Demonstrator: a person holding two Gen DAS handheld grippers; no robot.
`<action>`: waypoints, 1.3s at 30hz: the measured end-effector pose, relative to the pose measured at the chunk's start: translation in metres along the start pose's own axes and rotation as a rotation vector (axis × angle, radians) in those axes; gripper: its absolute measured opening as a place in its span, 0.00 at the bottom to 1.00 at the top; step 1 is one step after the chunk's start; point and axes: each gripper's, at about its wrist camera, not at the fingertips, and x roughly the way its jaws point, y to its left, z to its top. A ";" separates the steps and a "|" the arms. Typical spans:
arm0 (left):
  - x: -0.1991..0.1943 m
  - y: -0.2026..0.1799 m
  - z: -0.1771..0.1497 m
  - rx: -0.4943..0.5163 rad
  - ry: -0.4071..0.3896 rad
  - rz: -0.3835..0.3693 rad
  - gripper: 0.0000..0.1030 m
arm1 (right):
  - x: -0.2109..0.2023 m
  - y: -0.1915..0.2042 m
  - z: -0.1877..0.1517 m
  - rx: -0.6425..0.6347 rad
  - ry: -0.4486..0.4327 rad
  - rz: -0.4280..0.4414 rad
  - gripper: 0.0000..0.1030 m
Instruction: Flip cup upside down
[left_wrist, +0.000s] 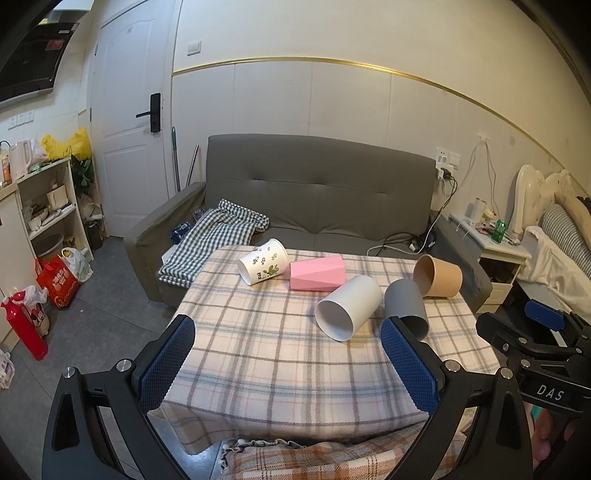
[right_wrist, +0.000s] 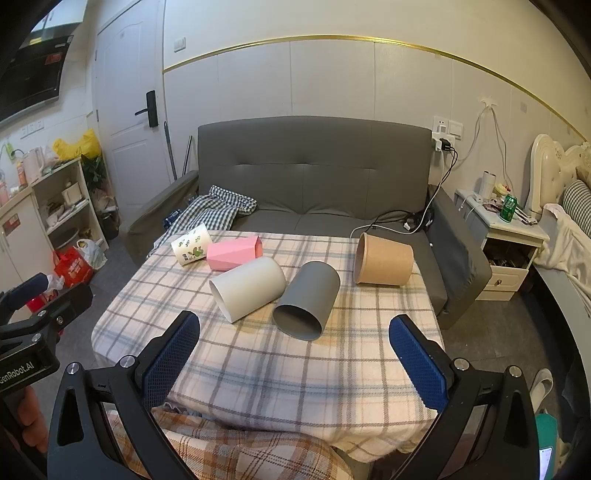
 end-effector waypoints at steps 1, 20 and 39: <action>0.000 0.000 0.000 0.001 -0.001 0.001 1.00 | 0.000 0.000 0.000 0.000 0.000 0.001 1.00; 0.001 -0.001 0.000 0.002 0.000 0.002 1.00 | 0.000 0.002 -0.006 0.001 0.007 0.005 1.00; 0.012 0.004 0.003 0.019 0.038 0.036 1.00 | 0.010 0.008 0.003 -0.031 0.039 0.031 1.00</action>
